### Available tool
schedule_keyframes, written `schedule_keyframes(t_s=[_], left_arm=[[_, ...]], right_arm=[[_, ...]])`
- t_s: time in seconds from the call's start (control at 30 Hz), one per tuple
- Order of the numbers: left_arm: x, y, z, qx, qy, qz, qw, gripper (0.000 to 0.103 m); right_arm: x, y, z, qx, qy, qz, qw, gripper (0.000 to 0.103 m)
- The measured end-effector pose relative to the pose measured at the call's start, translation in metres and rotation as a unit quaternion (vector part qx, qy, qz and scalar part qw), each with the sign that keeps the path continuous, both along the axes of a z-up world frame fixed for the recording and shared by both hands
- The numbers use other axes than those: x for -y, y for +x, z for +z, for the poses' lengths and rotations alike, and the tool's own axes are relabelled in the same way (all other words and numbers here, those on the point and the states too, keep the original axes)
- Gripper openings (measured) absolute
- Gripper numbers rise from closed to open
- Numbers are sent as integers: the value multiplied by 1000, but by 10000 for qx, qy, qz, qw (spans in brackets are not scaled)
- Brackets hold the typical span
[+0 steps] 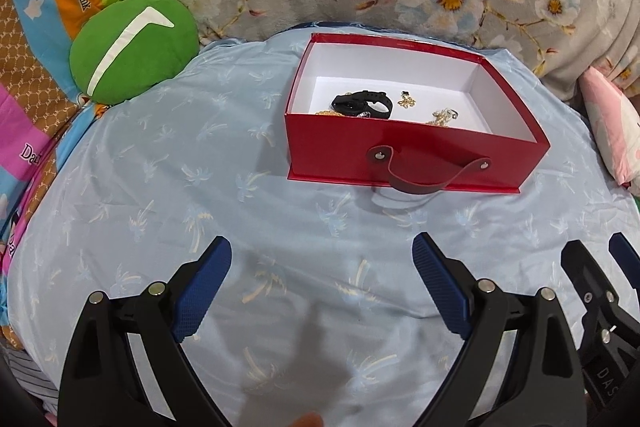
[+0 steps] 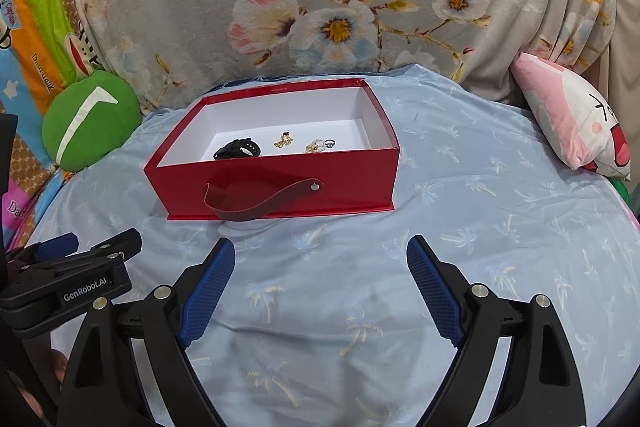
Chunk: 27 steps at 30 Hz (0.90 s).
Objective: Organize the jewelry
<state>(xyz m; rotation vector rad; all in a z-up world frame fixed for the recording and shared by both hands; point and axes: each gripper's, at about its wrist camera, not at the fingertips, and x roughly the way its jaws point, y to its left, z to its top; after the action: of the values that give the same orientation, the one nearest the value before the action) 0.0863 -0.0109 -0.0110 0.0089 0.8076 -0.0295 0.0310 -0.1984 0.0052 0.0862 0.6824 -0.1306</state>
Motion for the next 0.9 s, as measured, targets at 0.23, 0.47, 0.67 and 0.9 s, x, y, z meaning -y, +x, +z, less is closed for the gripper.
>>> schedule_keyframes(t_s=[0.23,0.47,0.67,0.9], left_arm=[[8,-1,2,24,113,-48,9999,90],[15,4,3,101,229,-18,9997,90],[18,13,0,131,302,103,9994,90],[14,22,-6,138,305,294,9990,90]], right_arm=[[-3,3,-2,-48,4,28,10000,86],[-1,9,-5,-92,-11,-8,10000,86],[1,23,-10,-174,22,-35,9998,86],[-3,36,-16,-256,-7,20,9997,86]])
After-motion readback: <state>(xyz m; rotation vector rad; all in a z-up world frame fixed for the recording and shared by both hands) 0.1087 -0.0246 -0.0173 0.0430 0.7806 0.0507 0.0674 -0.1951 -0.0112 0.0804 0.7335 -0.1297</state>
